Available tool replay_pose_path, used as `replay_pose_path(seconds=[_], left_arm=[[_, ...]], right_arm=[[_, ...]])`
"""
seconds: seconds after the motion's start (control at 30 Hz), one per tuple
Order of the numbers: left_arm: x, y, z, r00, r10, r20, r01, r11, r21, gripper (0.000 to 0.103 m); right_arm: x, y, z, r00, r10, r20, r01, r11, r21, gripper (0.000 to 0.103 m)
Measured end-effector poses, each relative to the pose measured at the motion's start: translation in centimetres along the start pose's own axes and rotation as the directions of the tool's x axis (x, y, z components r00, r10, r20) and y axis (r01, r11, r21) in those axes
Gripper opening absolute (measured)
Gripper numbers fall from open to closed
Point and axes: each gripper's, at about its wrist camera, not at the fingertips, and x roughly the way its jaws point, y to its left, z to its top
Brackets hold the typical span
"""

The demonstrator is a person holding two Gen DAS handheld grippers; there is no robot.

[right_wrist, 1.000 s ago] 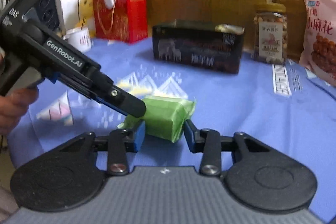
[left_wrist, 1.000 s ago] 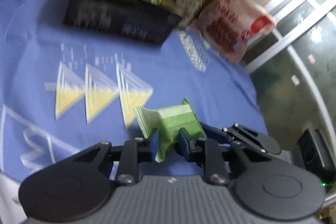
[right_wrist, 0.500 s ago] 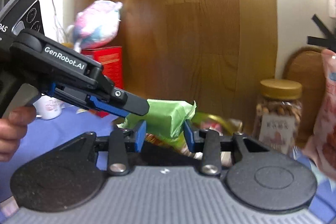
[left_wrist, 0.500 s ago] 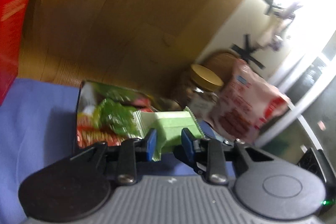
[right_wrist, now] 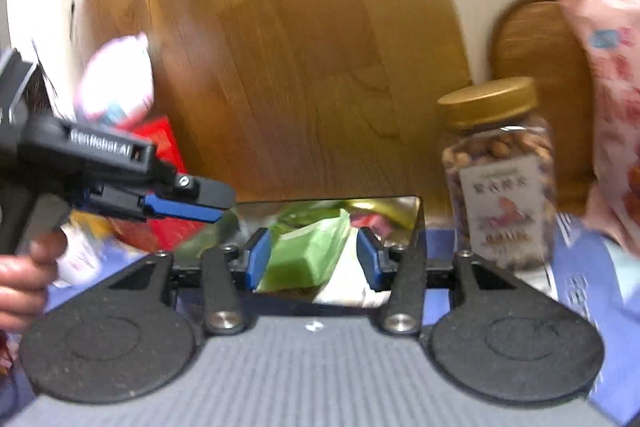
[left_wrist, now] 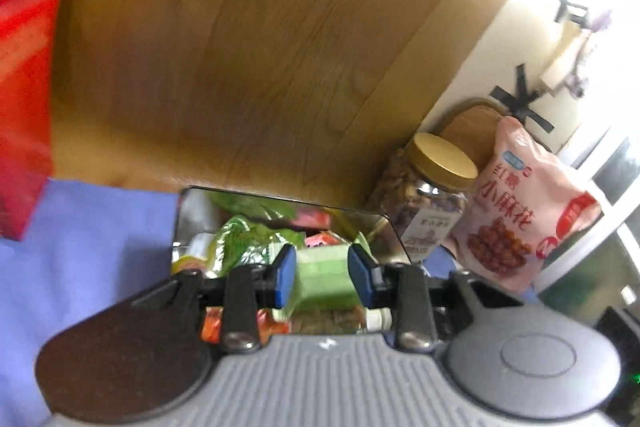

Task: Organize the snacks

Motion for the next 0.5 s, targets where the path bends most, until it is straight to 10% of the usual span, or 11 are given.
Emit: replay_pose_path(seconds=[0.23,0.5], left_arm=[[-6.0,-2.8,-8.9,0.994,0.054,0.094,-0.068,0.987,0.148,0.029],[-15.8,-5.0,-19.5,0.981,0.167,0.098,-0.183,0.967,0.176,0.051]], right_arm=[[-10.3,2.6,-5.4,0.997,-0.001,0.082,-0.009,0.993,0.116,0.051],[-19.9,10.1,-11.4,0.983,-0.098,0.154,0.054,0.963,0.264,0.083]])
